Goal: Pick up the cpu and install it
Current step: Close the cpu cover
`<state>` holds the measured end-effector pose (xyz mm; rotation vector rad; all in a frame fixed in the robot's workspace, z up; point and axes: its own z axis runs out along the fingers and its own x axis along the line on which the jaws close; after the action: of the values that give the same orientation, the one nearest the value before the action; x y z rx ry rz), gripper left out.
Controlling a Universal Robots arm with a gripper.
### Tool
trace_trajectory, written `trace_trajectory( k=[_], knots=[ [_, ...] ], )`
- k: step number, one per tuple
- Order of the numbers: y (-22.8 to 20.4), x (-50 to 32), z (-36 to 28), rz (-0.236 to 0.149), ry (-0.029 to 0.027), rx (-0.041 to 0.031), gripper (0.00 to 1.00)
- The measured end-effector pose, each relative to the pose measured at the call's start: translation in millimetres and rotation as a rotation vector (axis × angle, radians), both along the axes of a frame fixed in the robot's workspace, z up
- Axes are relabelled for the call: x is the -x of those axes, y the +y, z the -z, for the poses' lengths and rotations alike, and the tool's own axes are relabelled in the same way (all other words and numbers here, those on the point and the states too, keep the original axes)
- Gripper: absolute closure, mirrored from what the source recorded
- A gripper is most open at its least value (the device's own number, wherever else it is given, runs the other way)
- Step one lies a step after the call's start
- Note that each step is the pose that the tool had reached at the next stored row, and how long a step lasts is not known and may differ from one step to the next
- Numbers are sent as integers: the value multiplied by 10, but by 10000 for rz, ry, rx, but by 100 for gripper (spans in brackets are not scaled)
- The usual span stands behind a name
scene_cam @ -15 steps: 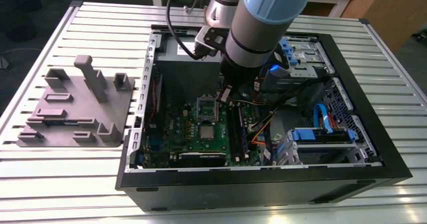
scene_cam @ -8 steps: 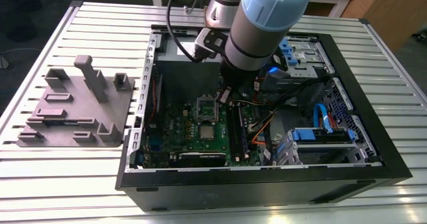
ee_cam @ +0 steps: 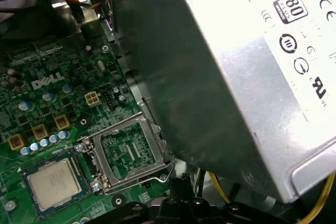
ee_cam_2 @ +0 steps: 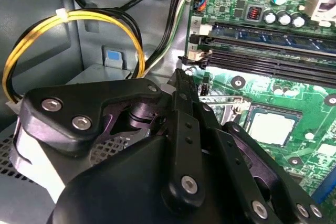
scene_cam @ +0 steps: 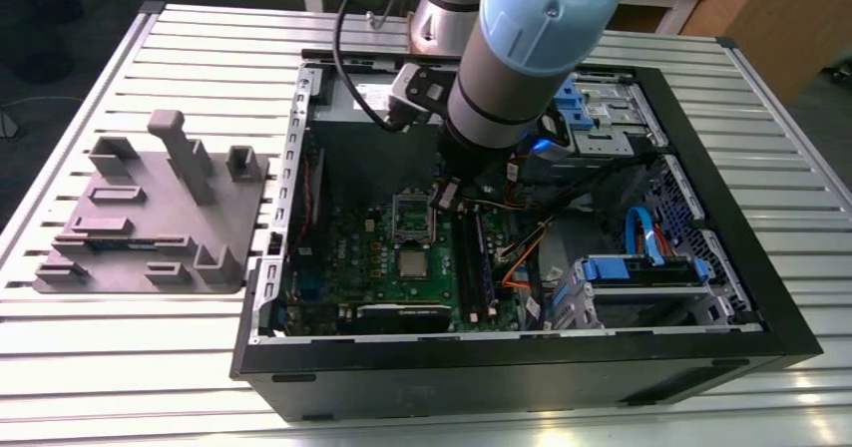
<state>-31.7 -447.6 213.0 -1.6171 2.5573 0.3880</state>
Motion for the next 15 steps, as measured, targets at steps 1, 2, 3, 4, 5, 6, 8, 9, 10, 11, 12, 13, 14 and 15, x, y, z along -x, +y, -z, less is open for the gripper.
trace_trajectory(
  k=[1,2,3,4,5,6,8,9,10,11,12,13,14,15],
  knots=[
    [8,-1,6,-10,0,-5,90],
    [15,-1,13,-20,0,-13,90],
    [21,-2,20,-34,0,-22,90],
    [26,-2,26,-47,0,-31,90],
    [32,-2,33,-61,0,-40,90],
    [37,-2,40,-75,0,-50,90],
    [44,-2,57,-104,0,-77,90],
    [46,-2,67,-118,0,-91,90],
    [47,-2,79,-133,0,-102,90],
    [48,-1,91,-147,0,-115,90],
    [50,-1,100,-159,0,-125,90],
    [51,-2,107,-168,0,-129,90],
    [53,-2,112,-175,1,-128,90],
    [55,-2,116,-182,2,-128,90]
  ],
)
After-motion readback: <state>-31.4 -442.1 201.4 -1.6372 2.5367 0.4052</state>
